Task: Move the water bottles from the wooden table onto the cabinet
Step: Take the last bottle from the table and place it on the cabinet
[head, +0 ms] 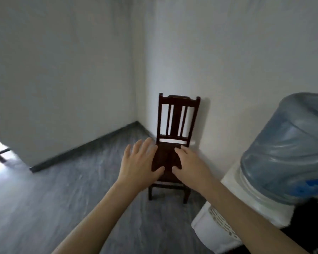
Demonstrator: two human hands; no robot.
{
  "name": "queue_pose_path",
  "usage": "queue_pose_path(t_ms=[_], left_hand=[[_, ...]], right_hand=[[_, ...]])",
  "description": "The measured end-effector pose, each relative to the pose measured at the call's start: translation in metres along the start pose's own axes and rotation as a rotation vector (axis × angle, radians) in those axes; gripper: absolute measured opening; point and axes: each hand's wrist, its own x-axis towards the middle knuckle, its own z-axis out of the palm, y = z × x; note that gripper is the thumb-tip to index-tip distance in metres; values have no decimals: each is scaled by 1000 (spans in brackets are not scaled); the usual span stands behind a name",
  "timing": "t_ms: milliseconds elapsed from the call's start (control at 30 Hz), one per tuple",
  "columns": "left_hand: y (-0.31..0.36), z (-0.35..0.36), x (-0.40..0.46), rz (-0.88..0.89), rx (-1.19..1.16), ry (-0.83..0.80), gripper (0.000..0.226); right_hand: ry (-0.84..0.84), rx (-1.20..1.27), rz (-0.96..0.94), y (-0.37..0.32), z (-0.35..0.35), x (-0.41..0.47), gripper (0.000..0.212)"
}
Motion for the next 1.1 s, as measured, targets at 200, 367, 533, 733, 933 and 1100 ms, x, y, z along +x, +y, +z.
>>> queue_pose_path(t_ms=[200,367,533,733,933,1100], left_hand=[[-51,-10,-45,-351,13,15,72],[-79,-15,-100,-631,33,3,71],[-101,-29,-172,-877,83,-10,72],[-122,-57,-262,-1122,134,34,71],[-136,-85,-350,-1301,170,73,69],[-150,-107,-424,-1418,180,118,68]], right_hand=[[-118,-12,-288,-56,19,35,70],[-240,-7,-492,-105,44,43,71],[-330,30,-682,-172,72,27,71],[-386,26,-928,-263,97,-21,69],[-431,-15,-1132,-347,111,-83,68],[-455,-38,-1289,-414,123,-139,67]])
